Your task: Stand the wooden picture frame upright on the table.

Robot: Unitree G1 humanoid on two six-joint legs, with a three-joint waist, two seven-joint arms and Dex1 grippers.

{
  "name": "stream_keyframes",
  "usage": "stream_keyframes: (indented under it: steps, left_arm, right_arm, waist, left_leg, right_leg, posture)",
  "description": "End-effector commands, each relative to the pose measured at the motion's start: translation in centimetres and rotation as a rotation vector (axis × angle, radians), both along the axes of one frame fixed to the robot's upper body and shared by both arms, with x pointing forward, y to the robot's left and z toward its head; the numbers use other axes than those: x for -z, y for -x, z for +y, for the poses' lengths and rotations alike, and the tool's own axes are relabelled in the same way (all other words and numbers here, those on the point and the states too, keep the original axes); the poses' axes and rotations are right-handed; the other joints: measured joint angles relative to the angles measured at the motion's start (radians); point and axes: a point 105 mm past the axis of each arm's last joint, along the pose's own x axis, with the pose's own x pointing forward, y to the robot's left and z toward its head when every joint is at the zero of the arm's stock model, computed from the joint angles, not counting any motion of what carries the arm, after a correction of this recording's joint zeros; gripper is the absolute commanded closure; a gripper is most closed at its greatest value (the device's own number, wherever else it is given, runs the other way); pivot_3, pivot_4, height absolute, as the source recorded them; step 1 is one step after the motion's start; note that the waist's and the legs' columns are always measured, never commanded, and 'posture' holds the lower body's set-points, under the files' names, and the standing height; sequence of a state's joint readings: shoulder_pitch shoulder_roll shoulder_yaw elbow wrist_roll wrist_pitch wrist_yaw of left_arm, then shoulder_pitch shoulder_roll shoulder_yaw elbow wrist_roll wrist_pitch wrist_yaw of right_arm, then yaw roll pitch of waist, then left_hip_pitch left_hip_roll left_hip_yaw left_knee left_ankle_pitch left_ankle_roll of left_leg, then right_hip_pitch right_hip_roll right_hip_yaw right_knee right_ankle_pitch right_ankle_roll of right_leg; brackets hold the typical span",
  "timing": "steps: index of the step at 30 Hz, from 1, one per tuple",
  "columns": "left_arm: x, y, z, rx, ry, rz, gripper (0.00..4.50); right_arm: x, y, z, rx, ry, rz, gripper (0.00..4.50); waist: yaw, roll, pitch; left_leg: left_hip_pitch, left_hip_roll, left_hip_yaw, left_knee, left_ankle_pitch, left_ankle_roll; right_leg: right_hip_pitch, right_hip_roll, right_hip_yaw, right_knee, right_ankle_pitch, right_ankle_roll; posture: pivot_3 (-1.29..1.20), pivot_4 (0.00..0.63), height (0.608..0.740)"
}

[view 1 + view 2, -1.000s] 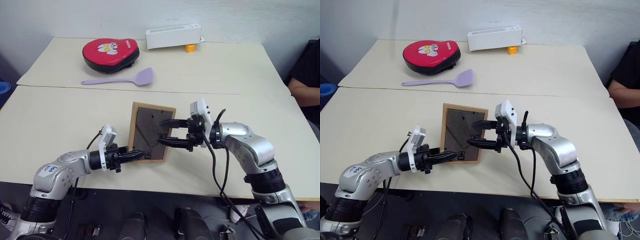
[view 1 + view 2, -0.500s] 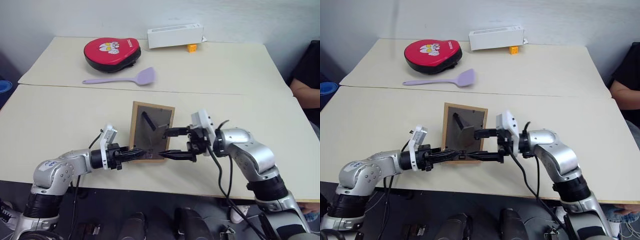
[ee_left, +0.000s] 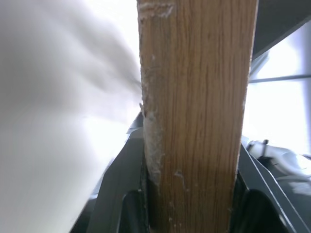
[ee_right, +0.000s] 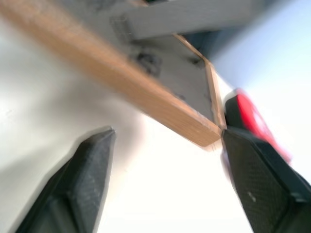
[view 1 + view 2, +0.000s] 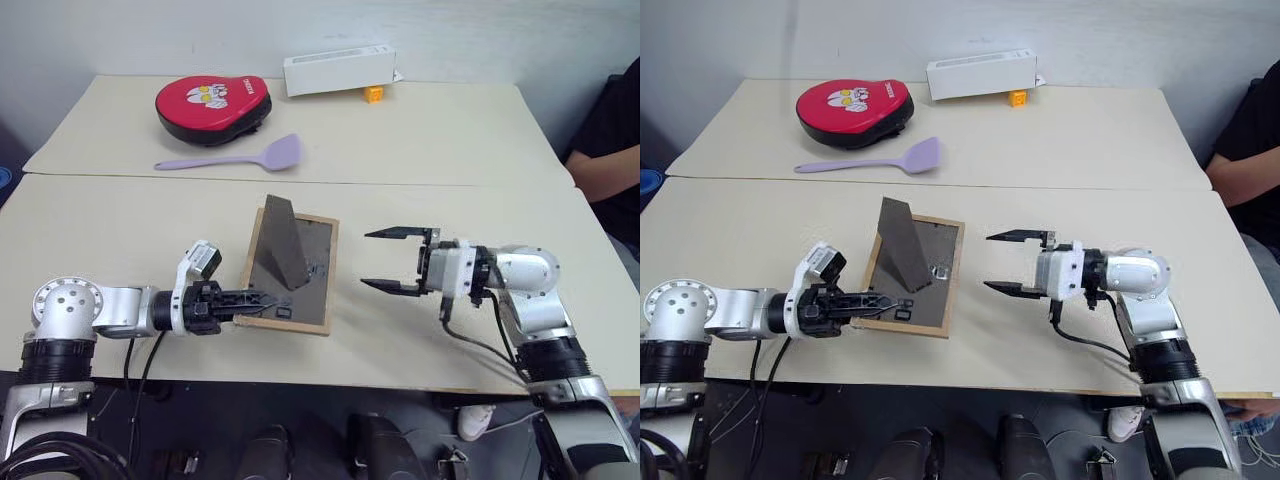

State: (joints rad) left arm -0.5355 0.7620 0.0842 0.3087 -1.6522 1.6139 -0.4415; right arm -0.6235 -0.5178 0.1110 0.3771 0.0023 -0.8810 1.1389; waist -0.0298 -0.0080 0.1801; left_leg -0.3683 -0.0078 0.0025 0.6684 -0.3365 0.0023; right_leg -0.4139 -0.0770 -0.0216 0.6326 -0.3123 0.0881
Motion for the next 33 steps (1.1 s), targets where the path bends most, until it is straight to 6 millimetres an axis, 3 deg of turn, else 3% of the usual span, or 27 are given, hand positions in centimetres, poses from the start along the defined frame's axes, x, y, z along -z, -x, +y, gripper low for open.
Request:
stream_keyframes:
  steps: [1,6,9,13,14,20,29,32,33]
  left_arm:
    - [-1.8,0.4,-0.6,0.035,0.072,-0.006,3.23]
    - [-1.1,0.7,-1.1,0.040,0.036,0.015,3.23]
    - [-1.0,0.8,-1.2,0.039,0.031,0.018,3.23]
    - [-0.7,0.9,-1.2,0.036,0.016,0.018,3.23]
    - [-0.7,0.9,-1.2,0.035,0.018,0.018,3.23]
    - [-0.6,0.8,-1.1,0.019,0.019,0.018,3.23]
    - [-0.6,1.0,-1.4,0.055,0.012,0.027,3.23]
    - [-0.8,0.6,-1.5,0.031,0.025,0.013,3.23]
    - [-0.9,-0.4,-1.6,-0.059,0.013,-0.048,3.23]
  right_arm:
    - [-0.3,-0.6,1.1,-0.013,-0.034,-0.164,0.96]
    - [-1.0,-1.3,2.9,-0.021,-0.088,-0.254,0.96]
    - [-0.4,-1.2,3.3,-0.035,-0.093,-0.249,1.52]
    - [-1.0,-1.4,3.2,-0.004,-0.144,-0.272,2.82]
    - [-1.2,-1.5,3.0,0.003,-0.154,-0.289,2.93]
    - [-0.7,-1.7,2.0,0.031,-0.142,-0.278,2.93]
    - [-0.6,-2.2,3.1,0.019,-0.133,-0.293,2.98]
    - [-0.6,-2.2,3.1,0.023,-0.146,-0.304,3.00]
    - [-0.7,-2.0,2.9,0.022,-0.160,-0.314,3.00]
  waist:
    - [-0.002,0.000,0.000]
    - [-0.005,0.000,0.000]
    - [-0.005,0.000,0.000]
    - [-0.005,0.000,0.000]
    - [-0.005,0.000,0.000]
    - [-0.002,0.000,0.000]
    - [-0.003,0.000,0.000]
    - [-0.004,0.000,0.000]
    - [-0.004,0.000,0.000]
  left_leg:
    - [0.000,0.000,0.000,0.000,0.000,0.000]
    - [0.000,0.000,0.000,0.001,0.001,-0.002]
    - [0.000,0.000,0.000,0.003,0.001,-0.002]
    - [-0.001,0.000,0.000,0.004,0.001,-0.002]
    - [-0.001,0.000,0.000,0.004,0.001,-0.002]
    - [-0.001,0.000,-0.001,0.007,0.001,-0.002]
    - [-0.001,0.000,-0.001,0.007,0.001,-0.002]
    - [-0.001,0.000,-0.001,0.007,0.001,-0.002]
    - [-0.001,0.000,-0.001,0.007,0.001,-0.002]
  right_leg:
    - [0.000,0.000,0.000,0.003,0.000,0.000]
    - [-0.001,0.000,0.000,0.004,0.000,0.000]
    - [-0.001,0.001,0.000,0.005,0.000,0.000]
    - [-0.001,0.001,0.000,0.005,0.000,0.000]
    - [-0.001,0.001,0.000,0.006,0.000,0.000]
    - [-0.001,0.001,0.000,0.007,0.000,0.000]
    - [-0.001,0.002,0.000,0.008,0.000,0.000]
    - [-0.001,0.002,0.000,0.008,0.000,0.000]
    - [-0.001,0.002,0.000,0.008,0.000,0.000]
  posture:
    - [0.00,0.150,0.740]
    - [0.00,0.150,0.740]
    - [0.00,0.150,0.740]
    - [0.00,0.150,0.740]
    - [0.00,0.150,0.740]
    - [0.00,0.150,0.740]
    - [0.00,0.150,0.740]
    - [0.00,0.150,0.740]
    - [0.00,0.150,0.740]
